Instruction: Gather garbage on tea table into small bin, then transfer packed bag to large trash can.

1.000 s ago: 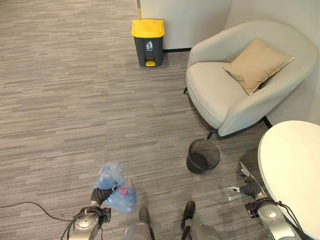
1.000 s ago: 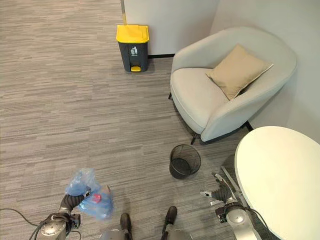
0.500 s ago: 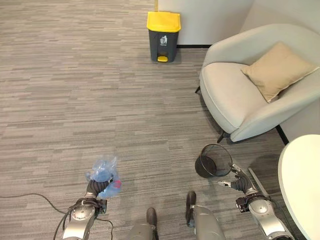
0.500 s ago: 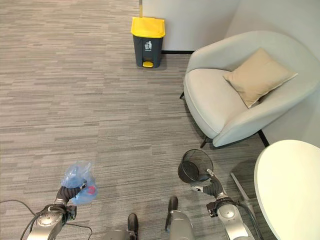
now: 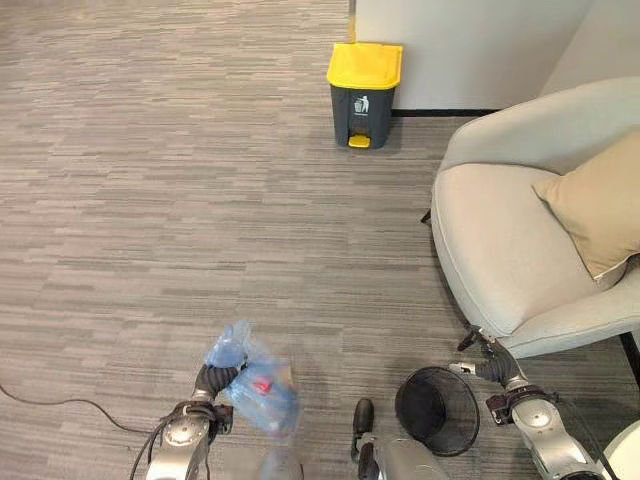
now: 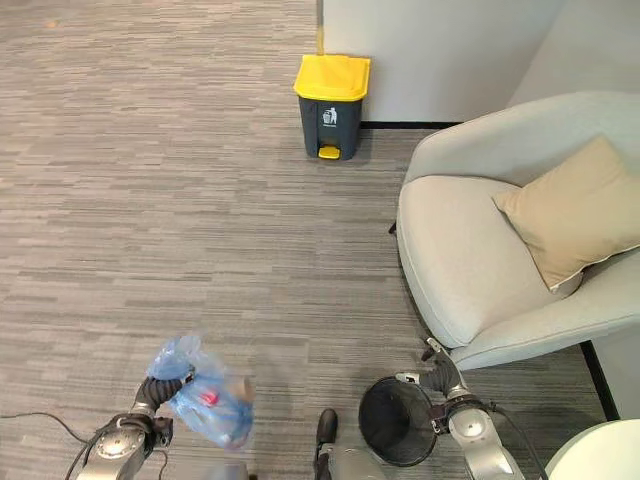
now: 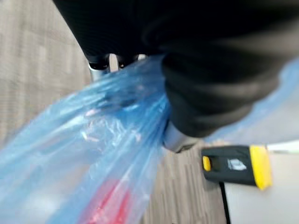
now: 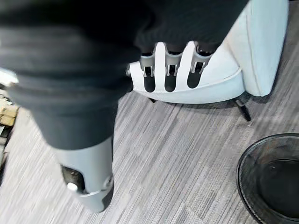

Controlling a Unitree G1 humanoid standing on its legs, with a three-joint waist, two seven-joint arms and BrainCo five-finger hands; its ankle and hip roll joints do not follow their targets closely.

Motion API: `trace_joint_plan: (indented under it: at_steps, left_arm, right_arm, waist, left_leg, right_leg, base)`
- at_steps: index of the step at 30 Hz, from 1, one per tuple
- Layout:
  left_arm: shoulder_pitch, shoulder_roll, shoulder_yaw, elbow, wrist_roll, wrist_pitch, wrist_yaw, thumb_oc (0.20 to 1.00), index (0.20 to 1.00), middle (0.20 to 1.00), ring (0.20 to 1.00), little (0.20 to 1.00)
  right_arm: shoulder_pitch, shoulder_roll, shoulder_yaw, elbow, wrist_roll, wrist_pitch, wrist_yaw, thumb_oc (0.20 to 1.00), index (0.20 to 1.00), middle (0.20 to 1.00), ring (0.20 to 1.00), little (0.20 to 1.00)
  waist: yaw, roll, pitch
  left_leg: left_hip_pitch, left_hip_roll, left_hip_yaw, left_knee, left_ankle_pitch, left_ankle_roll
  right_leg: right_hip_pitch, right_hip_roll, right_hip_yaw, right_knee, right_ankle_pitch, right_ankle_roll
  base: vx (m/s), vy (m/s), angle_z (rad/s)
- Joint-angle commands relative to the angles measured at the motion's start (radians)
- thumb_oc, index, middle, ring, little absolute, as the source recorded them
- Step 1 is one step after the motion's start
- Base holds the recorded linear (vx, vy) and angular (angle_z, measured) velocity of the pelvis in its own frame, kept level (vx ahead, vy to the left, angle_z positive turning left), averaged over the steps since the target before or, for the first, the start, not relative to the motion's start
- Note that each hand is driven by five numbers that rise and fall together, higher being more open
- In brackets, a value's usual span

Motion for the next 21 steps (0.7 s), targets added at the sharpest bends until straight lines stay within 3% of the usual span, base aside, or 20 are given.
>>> trace_joint_plan:
  at_steps: [1, 2, 3, 4, 5, 8, 12, 15, 18, 21]
  left_arm:
    - [-0.014, 0.076, -0.011, -0.048, 0.036, -0.044, 0.009, 0.200, 0.200, 0.200, 0.200, 0.200]
    - [-0.016, 0.078, -0.010, -0.046, 0.036, -0.044, 0.011, 0.200, 0.200, 0.200, 0.200, 0.200]
    - [-0.016, 0.078, -0.011, -0.046, 0.036, -0.044, 0.012, 0.200, 0.200, 0.200, 0.200, 0.200]
    - [-0.016, 0.077, -0.011, -0.049, 0.033, -0.042, 0.014, 0.200, 0.200, 0.200, 0.200, 0.200]
    - [-0.013, 0.076, -0.008, -0.049, 0.032, -0.042, 0.019, 0.200, 0.200, 0.200, 0.200, 0.200]
    - [0.005, 0.076, -0.001, -0.056, 0.034, -0.040, 0.013, 0.200, 0.200, 0.200, 0.200, 0.200]
    - [0.039, 0.086, 0.026, -0.066, 0.043, -0.034, 0.011, 0.200, 0.200, 0.200, 0.200, 0.200]
    - [0.035, 0.098, 0.038, -0.071, 0.037, -0.032, 0.015, 0.200, 0.200, 0.200, 0.200, 0.200]
    - [0.026, 0.116, 0.047, -0.068, 0.036, -0.034, 0.029, 0.200, 0.200, 0.200, 0.200, 0.200]
    - [0.011, 0.113, 0.043, -0.062, 0.026, -0.035, 0.038, 0.200, 0.200, 0.200, 0.200, 0.200]
  right_arm:
    - [0.000, -0.019, -0.015, 0.004, 0.033, -0.034, -0.032, 1.000, 1.000, 1.000, 1.000, 1.000]
    - [-0.003, -0.014, -0.014, 0.012, 0.037, -0.034, -0.037, 1.000, 1.000, 1.000, 1.000, 1.000]
    - [-0.003, -0.013, -0.014, 0.013, 0.037, -0.035, -0.038, 1.000, 1.000, 1.000, 1.000, 1.000]
    - [-0.006, -0.004, -0.009, 0.024, 0.040, -0.033, -0.043, 1.000, 1.000, 1.000, 1.000, 1.000]
    - [-0.007, 0.001, -0.011, 0.034, 0.043, -0.033, -0.048, 1.000, 1.000, 1.000, 1.000, 1.000]
    - [0.001, 0.013, -0.011, 0.035, 0.041, -0.033, -0.039, 1.000, 1.000, 1.000, 1.000, 1.000]
    - [-0.005, 0.049, -0.004, 0.042, 0.037, -0.026, -0.022, 1.000, 1.000, 1.000, 1.000, 1.000]
    - [-0.031, 0.048, 0.006, 0.043, 0.027, -0.020, -0.011, 1.000, 1.000, 1.000, 1.000, 1.000]
    - [-0.053, 0.057, 0.018, 0.035, 0.034, -0.022, -0.011, 1.000, 1.000, 1.000, 1.000, 1.000]
    - [-0.067, 0.053, 0.028, 0.037, 0.031, -0.017, -0.006, 1.000, 1.000, 1.000, 1.000, 1.000]
  waist:
    - [0.004, -0.030, 0.000]
    - [0.016, -0.026, 0.004]
    - [0.017, -0.028, 0.004]
    - [0.033, -0.022, 0.007]
    - [0.039, -0.021, 0.008]
    - [0.043, -0.018, -0.006]
    - [0.061, -0.039, -0.024]
    - [0.072, -0.046, -0.017]
    - [0.069, -0.041, -0.013]
    - [0.066, -0.031, -0.007]
  left_leg:
    - [-0.113, -0.072, 0.056, -0.230, 0.053, 0.068]
    - [-0.143, -0.067, 0.052, -0.280, 0.104, 0.059]
    - [-0.139, -0.068, 0.053, -0.286, 0.107, 0.059]
    - [-0.168, -0.060, 0.044, -0.352, 0.160, 0.047]
    - [-0.180, -0.059, 0.045, -0.367, 0.179, 0.044]
    - [-0.141, -0.053, 0.048, -0.392, 0.176, 0.051]
    - [-0.114, -0.073, 0.071, -0.330, 0.114, 0.090]
    - [-0.095, -0.083, 0.083, -0.304, 0.065, 0.125]
    - [-0.062, -0.095, 0.088, -0.312, 0.037, 0.151]
    - [-0.014, -0.103, 0.084, -0.333, 0.015, 0.158]
  right_leg:
    - [0.035, -0.052, 0.091, -0.004, -0.112, 0.170]
    - [0.051, -0.040, 0.098, -0.009, -0.120, 0.169]
    - [0.052, -0.041, 0.099, -0.009, -0.121, 0.169]
    - [0.082, -0.027, 0.109, -0.016, -0.136, 0.171]
    - [0.103, -0.024, 0.118, -0.020, -0.147, 0.172]
    - [0.128, -0.023, 0.133, -0.013, -0.166, 0.176]
    - [0.153, -0.076, 0.170, 0.052, -0.196, 0.202]
    - [0.113, -0.100, 0.193, 0.169, -0.181, 0.225]
    - [0.037, -0.110, 0.203, 0.288, -0.120, 0.244]
    - [-0.032, -0.112, 0.185, 0.299, -0.110, 0.233]
  base:
    - [0.34, 0.003, 0.26]
    - [0.23, 0.022, 0.19]
    - [0.26, 0.052, -0.10]
    - [0.28, 0.068, -0.46]
    - [0.40, 0.120, -0.38]
    - [0.27, 0.111, -0.29]
    - [0.36, 0.223, -0.32]
    - [0.23, 0.175, -0.56]
    - [0.18, 0.124, -0.02]
    - [0.22, 0.075, -0.04]
